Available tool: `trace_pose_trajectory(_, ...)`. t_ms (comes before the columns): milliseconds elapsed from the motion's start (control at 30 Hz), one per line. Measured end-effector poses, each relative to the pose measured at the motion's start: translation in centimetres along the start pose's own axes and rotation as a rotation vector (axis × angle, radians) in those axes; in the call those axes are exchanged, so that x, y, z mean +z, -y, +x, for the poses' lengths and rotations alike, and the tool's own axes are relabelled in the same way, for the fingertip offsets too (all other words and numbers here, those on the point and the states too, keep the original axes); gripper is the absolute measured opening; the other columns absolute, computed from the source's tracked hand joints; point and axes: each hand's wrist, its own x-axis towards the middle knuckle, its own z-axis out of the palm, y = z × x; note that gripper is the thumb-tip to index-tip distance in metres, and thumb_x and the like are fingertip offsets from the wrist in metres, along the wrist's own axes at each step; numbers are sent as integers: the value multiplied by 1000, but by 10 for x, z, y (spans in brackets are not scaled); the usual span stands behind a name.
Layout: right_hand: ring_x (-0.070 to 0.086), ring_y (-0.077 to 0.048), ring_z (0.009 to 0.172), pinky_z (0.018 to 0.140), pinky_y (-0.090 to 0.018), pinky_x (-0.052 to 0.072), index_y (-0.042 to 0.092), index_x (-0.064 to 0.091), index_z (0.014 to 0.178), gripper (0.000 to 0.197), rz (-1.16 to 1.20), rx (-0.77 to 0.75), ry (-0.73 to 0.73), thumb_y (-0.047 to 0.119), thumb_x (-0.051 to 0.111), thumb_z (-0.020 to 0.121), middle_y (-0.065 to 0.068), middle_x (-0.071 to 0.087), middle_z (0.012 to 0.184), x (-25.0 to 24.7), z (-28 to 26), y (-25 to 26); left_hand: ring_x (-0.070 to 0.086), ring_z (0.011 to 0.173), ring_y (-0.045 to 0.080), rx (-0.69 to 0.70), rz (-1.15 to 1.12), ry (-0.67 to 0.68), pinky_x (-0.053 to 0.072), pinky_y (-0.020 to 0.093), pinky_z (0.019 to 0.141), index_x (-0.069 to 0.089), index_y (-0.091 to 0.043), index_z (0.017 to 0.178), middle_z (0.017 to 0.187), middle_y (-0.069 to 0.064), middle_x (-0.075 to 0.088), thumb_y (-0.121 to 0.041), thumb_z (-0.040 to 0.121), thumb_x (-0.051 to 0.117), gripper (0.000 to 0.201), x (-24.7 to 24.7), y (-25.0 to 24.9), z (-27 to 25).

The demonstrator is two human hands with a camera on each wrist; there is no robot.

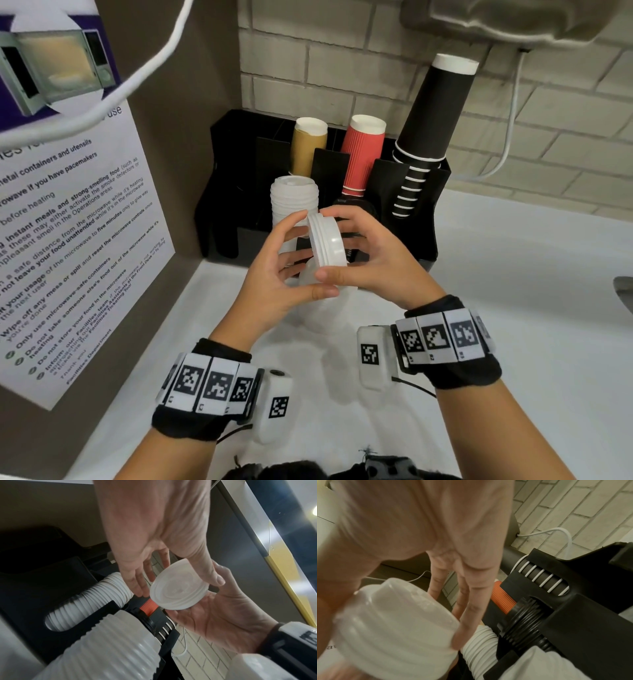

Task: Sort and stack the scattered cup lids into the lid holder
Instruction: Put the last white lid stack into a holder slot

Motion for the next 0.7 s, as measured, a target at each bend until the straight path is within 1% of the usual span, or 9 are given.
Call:
trace_pose_trajectory(133, 60, -5, 104, 82, -27, 56, 31, 49, 128, 68, -33, -48, -36, 18, 83, 70, 7, 57, 118, -6, 3, -2, 57, 122, 13, 0, -3, 1, 49, 33, 101, 41, -43, 136, 136, -12, 50, -26, 61, 85, 89, -3, 0, 1)
trace_pose_trajectory(267, 61, -11, 103, 79, -24, 55, 41, 49, 120, 64, -50, -71, -259, 27, 82, 67, 8, 56, 118, -46, 13, -10, 64, 105, 3, 1, 6, -142, 50, 17, 86, 52, -39, 122, 128, -10, 54, -34, 72, 70, 54, -16, -3, 2)
trace_pose_trajectory(333, 60, -8, 102, 75, -17, 52, 45, 46, 116, 60, -154, -42, -340, 28, 81, 70, 12, 56, 116, -74, 19, -18, 65, 93, -3, 18, 25, -208, 48, 11, 79, 56, -33, 116, 122, -10, 56, -25, 79, 67, 39, -25, -3, 1)
trace_pose_trajectory(400, 58, -6, 98, 70, -13, 47, 41, 45, 117, 61, -322, 34, -342, 25, 82, 71, 7, 55, 115, -98, 25, -31, 64, 87, -7, 22, 63, -250, 49, 12, 79, 58, -31, 113, 119, -10, 57, -12, 87, 66, 34, -34, 0, 0)
trace_pose_trajectory(433, 59, -11, 97, 72, -17, 47, 37, 46, 118, 62, -390, 79, -328, 22, 82, 70, 4, 54, 115, -108, 27, -39, 64, 87, -7, 17, 88, -263, 49, 14, 81, 58, -32, 113, 119, -10, 57, -9, 89, 65, 34, -37, 2, -1)
trace_pose_trajectory(500, 57, -22, 103, 86, -36, 51, 30, 47, 121, 66, -485, 174, -281, 19, 83, 67, -2, 52, 119, -120, 31, -53, 64, 89, -6, 4, 117, -281, 48, 19, 86, 59, -33, 112, 120, -12, 58, -9, 91, 64, 33, -42, 4, -2)
trace_pose_trajectory(567, 53, -26, 111, 96, -50, 45, 29, 46, 125, 70, -569, 244, -202, 20, 84, 66, -5, 49, 124, -123, 35, -61, 63, 90, -5, -5, 121, -290, 48, 23, 89, 60, -35, 111, 120, -13, 58, -10, 91, 64, 32, -43, 5, -3)
trace_pose_trajectory(633, 49, -27, 116, 99, -53, 40, 32, 44, 128, 74, -677, 278, -129, 24, 84, 66, -5, 45, 129, -121, 39, -68, 63, 89, -5, -13, 124, -291, 48, 22, 88, 60, -35, 110, 119, -13, 58, -10, 91, 64, 32, -41, 5, -2)
trace_pose_trajectory(700, 46, -28, 117, 99, -47, 34, 37, 40, 132, 79, -810, 327, -75, 26, 82, 66, -4, 41, 130, -117, 42, -73, 63, 89, -5, -17, 123, -287, 48, 19, 85, 60, -35, 110, 120, -12, 58, -9, 91, 64, 33, -38, 5, -1)
